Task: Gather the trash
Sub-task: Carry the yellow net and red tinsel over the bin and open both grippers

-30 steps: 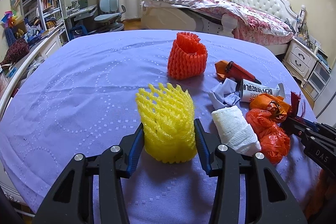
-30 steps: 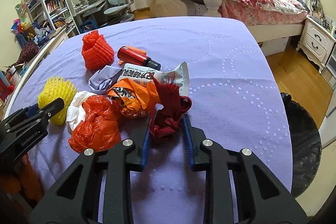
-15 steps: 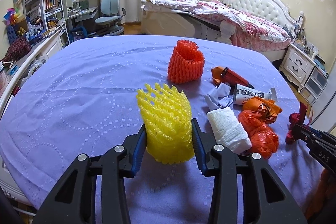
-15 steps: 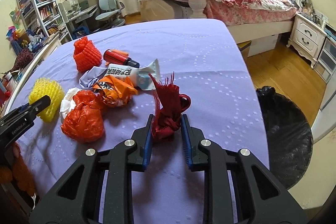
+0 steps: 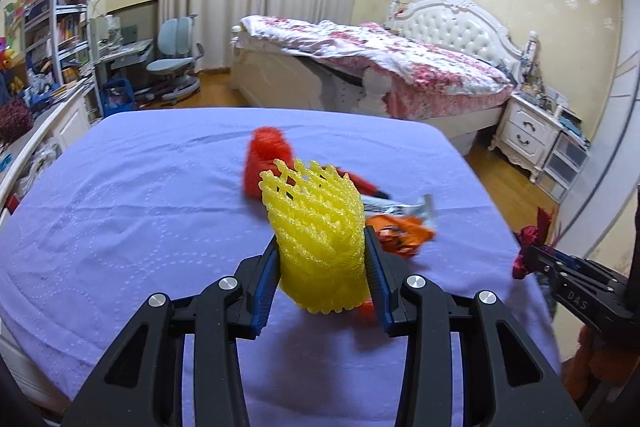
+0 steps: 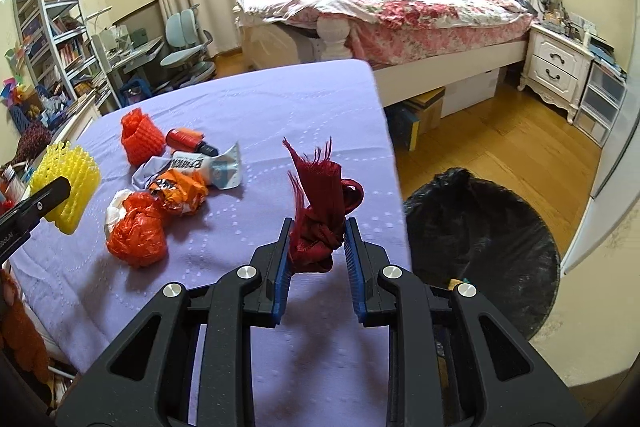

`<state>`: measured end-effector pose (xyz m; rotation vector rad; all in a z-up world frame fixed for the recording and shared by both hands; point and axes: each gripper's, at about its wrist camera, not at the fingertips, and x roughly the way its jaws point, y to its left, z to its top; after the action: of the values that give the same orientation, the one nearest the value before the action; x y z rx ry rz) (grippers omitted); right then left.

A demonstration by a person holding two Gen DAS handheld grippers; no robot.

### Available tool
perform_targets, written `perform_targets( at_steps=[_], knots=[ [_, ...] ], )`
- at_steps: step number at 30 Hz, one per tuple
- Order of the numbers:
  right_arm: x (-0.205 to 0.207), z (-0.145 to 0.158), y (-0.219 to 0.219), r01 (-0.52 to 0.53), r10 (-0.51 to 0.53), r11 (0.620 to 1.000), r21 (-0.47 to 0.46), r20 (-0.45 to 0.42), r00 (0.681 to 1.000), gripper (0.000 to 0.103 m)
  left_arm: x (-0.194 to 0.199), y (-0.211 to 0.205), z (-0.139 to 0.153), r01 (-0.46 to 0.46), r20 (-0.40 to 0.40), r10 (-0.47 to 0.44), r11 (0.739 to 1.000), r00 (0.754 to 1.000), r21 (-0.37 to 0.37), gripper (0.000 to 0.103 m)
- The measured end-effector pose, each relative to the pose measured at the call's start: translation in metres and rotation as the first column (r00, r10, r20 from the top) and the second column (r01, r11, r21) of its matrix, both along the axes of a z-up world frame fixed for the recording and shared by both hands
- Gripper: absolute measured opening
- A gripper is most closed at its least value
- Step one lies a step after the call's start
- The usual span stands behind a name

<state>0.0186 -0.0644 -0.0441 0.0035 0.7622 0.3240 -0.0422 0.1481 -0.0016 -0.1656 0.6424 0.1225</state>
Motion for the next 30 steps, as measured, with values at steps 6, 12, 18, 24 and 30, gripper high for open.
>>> perform_targets(
  at_steps=[6, 12, 18, 24, 30],
  knots=[
    [0.001, 0.007, -0.039, 0.070, -0.070, 0.998, 0.002, 0.016, 0.997, 0.024, 0.022, -0.053, 0.003, 0.127, 0.015, -0.127, 0.992, 0.992, -0.005, 0.041],
    [0.008, 0.005, -0.080, 0.148, -0.148, 0.989, -0.004, 0.017, 0.989, 0.024, 0.047, -0.100, -0.005, 0.225, 0.002, -0.225, 0.974, 0.974, -0.003, 0.041],
    [0.016, -0.003, -0.108, 0.204, -0.204, 0.979, -0.005, 0.014, 0.979, 0.024, 0.069, -0.146, -0.013, 0.301, -0.014, -0.301, 0.953, 0.953, 0.014, 0.041],
    [0.025, -0.013, -0.126, 0.237, -0.237, 0.971, -0.017, 0.005, 0.971, 0.024, 0.087, -0.178, -0.027, 0.351, -0.044, -0.350, 0.936, 0.936, 0.034, 0.041],
    [0.034, -0.022, -0.140, 0.261, -0.261, 0.965, -0.025, -0.010, 0.965, 0.024, 0.101, -0.195, -0.038, 0.377, -0.076, -0.372, 0.925, 0.925, 0.054, 0.041]
  ],
)
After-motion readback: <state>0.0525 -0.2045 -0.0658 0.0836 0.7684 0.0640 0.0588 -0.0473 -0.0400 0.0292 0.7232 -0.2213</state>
